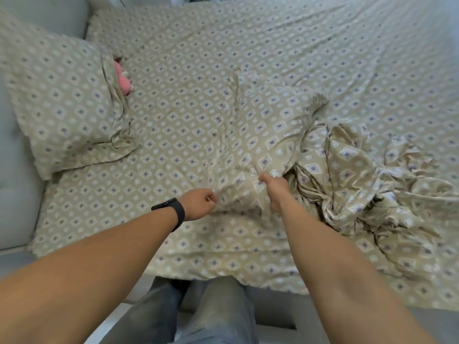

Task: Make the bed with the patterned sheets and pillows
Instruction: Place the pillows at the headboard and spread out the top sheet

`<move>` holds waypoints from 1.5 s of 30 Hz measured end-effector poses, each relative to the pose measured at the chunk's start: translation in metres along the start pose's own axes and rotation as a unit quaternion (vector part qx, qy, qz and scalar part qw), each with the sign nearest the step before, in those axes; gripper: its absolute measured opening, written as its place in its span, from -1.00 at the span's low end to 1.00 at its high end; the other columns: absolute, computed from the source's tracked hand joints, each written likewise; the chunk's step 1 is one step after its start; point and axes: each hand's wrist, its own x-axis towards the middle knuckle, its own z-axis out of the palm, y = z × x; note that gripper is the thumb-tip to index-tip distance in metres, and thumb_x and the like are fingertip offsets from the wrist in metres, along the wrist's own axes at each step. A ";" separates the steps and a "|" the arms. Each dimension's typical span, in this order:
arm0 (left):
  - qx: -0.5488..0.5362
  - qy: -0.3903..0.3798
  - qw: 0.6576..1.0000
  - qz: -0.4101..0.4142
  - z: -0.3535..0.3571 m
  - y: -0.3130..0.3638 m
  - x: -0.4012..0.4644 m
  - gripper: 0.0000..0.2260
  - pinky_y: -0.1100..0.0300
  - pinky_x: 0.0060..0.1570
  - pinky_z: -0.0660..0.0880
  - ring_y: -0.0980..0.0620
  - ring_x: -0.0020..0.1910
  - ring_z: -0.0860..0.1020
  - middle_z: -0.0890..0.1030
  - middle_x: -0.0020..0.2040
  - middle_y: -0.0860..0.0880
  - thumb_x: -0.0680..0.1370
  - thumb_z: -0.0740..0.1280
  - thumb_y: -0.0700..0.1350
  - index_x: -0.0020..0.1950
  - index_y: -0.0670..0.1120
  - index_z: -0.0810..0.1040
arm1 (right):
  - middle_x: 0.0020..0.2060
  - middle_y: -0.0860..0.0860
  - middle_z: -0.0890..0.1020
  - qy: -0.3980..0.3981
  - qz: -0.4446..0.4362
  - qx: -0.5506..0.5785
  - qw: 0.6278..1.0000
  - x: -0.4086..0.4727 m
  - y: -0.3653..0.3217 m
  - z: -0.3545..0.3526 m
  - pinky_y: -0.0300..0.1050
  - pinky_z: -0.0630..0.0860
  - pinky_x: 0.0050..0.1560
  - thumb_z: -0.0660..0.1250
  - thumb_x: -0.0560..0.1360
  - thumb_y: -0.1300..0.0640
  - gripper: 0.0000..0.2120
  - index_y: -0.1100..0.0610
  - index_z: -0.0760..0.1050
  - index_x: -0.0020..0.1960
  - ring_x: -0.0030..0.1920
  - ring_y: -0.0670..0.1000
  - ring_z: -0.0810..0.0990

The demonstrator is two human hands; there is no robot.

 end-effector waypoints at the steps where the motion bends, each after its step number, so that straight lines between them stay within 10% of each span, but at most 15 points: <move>1: 0.000 0.013 1.000 -0.004 -0.011 -0.004 -0.004 -0.76 0.12 0.11 0.49 -0.02 0.07 0.55 0.60 0.19 -0.06 0.66 0.21 -0.08 0.28 -0.05 0.55 | 0.07 0.21 0.67 -0.018 -0.009 0.025 0.999 -0.010 -0.011 0.003 0.37 0.62 0.06 0.49 0.24 0.10 -0.42 0.21 0.53 0.24 0.02 0.29 0.68; 7: -0.122 0.093 0.988 -0.003 -0.060 -0.036 -0.038 -0.19 -0.04 0.38 0.37 -0.19 0.44 0.39 0.31 0.52 -0.13 0.49 0.41 0.28 0.62 0.04 0.14 | 0.17 0.34 0.62 -0.108 -0.079 0.017 0.991 -0.094 -0.088 0.045 0.49 0.50 0.15 0.45 0.18 0.27 -0.42 0.38 0.56 0.20 0.12 0.39 0.64; 11: -0.005 0.171 0.984 0.044 -0.073 -0.070 -0.057 0.10 -0.12 0.50 0.21 -0.22 0.51 0.24 0.19 0.57 -0.13 0.31 0.50 0.39 0.65 0.13 -0.05 | 0.05 0.28 0.60 -0.166 -0.102 -0.032 0.980 -0.153 -0.121 0.088 0.29 0.63 0.05 0.38 0.30 0.22 -0.56 0.31 0.54 0.17 0.01 0.30 0.64; 17: -0.032 0.239 0.968 0.076 -0.133 -0.140 -0.087 0.19 -0.16 0.32 0.44 -0.14 0.39 0.43 0.40 0.46 0.00 0.06 0.44 0.57 0.58 0.25 0.03 | 0.04 0.28 0.55 -0.210 -0.124 -0.126 0.962 -0.210 -0.146 0.181 0.22 0.58 0.02 0.38 0.28 0.18 -0.55 0.30 0.51 0.14 0.00 0.30 0.59; 29: -0.044 0.476 0.878 0.031 -0.329 -0.313 -0.195 -0.01 -0.11 0.35 0.40 -0.14 0.46 0.33 0.27 0.53 -0.03 0.32 0.46 0.34 0.60 0.18 0.01 | 0.14 0.25 0.65 -0.325 -0.238 -0.157 0.902 -0.295 -0.215 0.458 0.35 0.52 0.24 0.33 0.51 0.26 -0.65 0.30 0.54 0.29 0.15 0.30 0.63; 35: -0.130 0.370 0.920 -0.026 -0.375 -0.380 -0.197 -0.23 -0.11 0.51 0.21 -0.19 0.56 0.20 0.19 0.61 -0.13 0.46 0.40 0.15 0.62 0.06 0.20 | 0.24 0.24 0.54 -0.074 -0.159 -0.265 0.948 -0.243 -0.159 0.511 0.24 0.59 0.03 0.41 0.55 0.01 -0.56 0.21 0.45 0.33 0.17 0.35 0.57; 45: -0.139 0.165 0.974 0.064 -0.291 -0.325 -0.145 -0.68 0.12 0.22 0.43 -0.10 0.29 0.49 0.50 0.30 -0.11 0.63 0.24 -0.06 0.38 -0.06 0.49 | 0.26 0.09 0.54 -0.186 -0.083 -0.433 0.878 -0.241 -0.064 0.460 0.15 0.58 0.17 0.30 0.62 -0.03 -0.64 0.07 0.44 0.37 0.14 0.16 0.64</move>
